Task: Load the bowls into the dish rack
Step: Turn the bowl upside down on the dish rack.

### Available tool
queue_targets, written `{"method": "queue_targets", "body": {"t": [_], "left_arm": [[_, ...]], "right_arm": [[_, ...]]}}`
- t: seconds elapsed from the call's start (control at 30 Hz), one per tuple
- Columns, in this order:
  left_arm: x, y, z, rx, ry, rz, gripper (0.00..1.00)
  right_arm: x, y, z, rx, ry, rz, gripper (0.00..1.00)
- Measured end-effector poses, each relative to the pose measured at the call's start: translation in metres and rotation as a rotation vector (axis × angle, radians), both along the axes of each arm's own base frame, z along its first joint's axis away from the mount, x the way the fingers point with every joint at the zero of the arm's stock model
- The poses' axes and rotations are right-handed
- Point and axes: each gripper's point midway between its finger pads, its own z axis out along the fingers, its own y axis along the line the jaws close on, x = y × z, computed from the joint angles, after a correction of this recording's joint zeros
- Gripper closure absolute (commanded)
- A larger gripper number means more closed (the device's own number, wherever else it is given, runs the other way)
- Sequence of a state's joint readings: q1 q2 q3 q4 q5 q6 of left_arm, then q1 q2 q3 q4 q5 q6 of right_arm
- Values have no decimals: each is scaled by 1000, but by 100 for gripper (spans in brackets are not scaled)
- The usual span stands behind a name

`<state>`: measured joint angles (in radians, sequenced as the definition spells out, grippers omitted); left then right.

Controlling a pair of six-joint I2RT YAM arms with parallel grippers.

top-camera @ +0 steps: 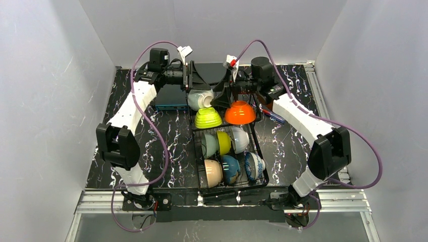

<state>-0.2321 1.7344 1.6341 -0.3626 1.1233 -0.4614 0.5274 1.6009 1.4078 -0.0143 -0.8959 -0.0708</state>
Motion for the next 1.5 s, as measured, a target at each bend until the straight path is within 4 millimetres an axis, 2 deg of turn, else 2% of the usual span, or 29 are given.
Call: {"method": "queue_targets", "body": {"t": [0.13, 0.33, 0.43, 0.53, 0.67, 0.83, 0.93, 1.07, 1.3, 1.5], "left_arm": [[-3, 3, 1, 77, -83, 43, 16], [-1, 23, 25, 162, -290, 143, 5], [-1, 43, 44, 203, -409, 218, 4], [-5, 54, 58, 235, -502, 258, 4], [-7, 63, 63, 280, -578, 292, 4], [-6, 80, 52, 368, -581, 369, 3], [-12, 89, 42, 407, -553, 413, 3], [-33, 101, 24, 432, -485, 471, 3], [-71, 111, 1, 411, -384, 543, 3], [-89, 115, -23, 401, -297, 583, 2]], "right_arm": [[6, 2, -6, -14, 7, -31, 26], [9, 8, -4, -12, -17, -57, 27], [8, 12, -3, -11, -28, -63, 27], [6, 17, -1, -7, -39, -61, 27], [5, 20, -1, -8, -48, -68, 27], [7, 23, -1, -13, -75, -84, 27], [9, 26, -2, -23, -103, -96, 25], [13, 31, -3, -49, -158, -128, 22], [20, 43, -4, -95, -238, -214, 25], [33, 37, -4, -124, -261, -336, 25]]}}
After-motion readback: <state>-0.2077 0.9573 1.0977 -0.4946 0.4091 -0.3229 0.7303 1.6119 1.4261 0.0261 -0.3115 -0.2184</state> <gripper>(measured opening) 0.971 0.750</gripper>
